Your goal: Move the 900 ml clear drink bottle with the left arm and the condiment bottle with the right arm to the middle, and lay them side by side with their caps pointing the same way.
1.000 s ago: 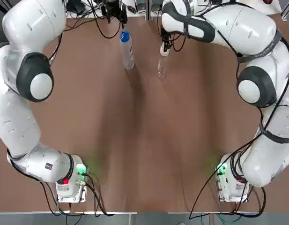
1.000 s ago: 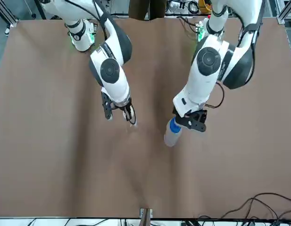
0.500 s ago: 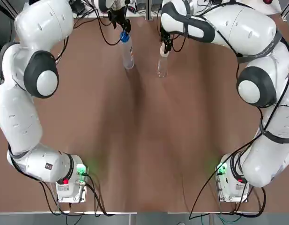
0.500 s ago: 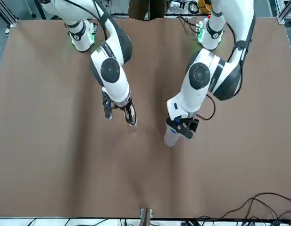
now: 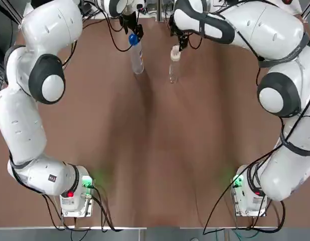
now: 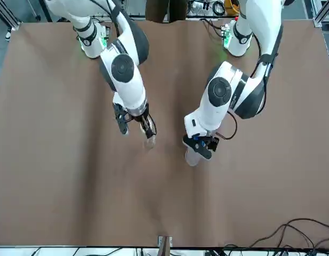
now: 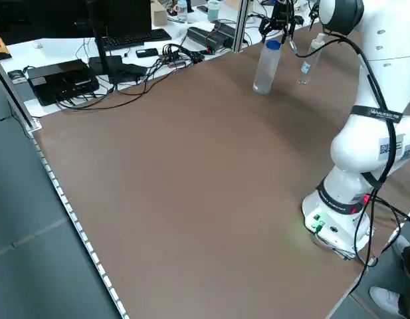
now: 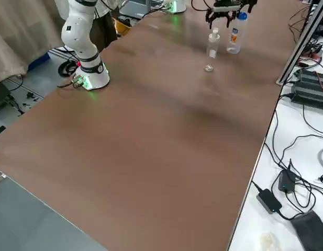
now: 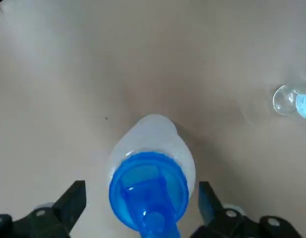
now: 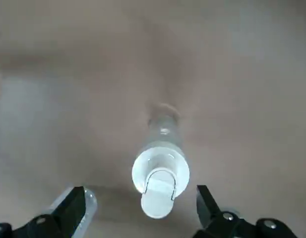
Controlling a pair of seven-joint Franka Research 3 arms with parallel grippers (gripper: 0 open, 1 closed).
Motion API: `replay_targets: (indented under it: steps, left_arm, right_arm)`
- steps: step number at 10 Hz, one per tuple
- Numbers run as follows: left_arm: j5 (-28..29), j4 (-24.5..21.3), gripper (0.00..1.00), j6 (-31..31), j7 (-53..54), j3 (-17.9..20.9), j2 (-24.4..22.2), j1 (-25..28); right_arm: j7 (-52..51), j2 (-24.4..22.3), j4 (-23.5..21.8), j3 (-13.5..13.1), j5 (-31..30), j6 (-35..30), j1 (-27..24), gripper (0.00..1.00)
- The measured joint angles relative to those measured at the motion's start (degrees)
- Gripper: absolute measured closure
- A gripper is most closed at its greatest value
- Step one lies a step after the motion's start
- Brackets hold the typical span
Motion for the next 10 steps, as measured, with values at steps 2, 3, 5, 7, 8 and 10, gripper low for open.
replay_targets:
  steps: [2,3,5,7,8,10]
  left_arm:
    - [0.0,0.0,0.03,0.0,0.0,0.0,0.4,0.0]
    - [0.0,0.0,0.05,0.0,0.0,0.0,0.7,0.0]
    - [0.0,0.0,0.14,0.0,-0.3,0.0,0.9,0.0]
    - [0.0,0.0,0.21,0.0,-0.3,0.0,0.9,-0.1]
    - [0.0,0.0,0.26,0.0,-0.4,0.0,0.9,-0.3]
    - [-0.1,0.2,0.32,0.1,-1.1,0.0,0.9,-0.5]
  right_arm:
    - [-17.3,-2.0,0.0,-0.1,-0.1,-4.2,0.0,0.01]
    - [-25.5,-2.8,0.0,0.0,-0.1,-5.6,0.1,0.01]
    - [-38.0,-3.6,0.0,0.2,-0.1,-6.2,0.9,0.01]
    - [-48.4,-3.7,0.0,0.2,-2.3,-6.2,3.0,0.01]
    - [-53.4,-3.7,-0.1,0.2,-3.5,-6.2,3.9,0.01]
    - [-63.8,-3.7,-0.1,0.2,-4.2,-6.2,5.4,0.01]
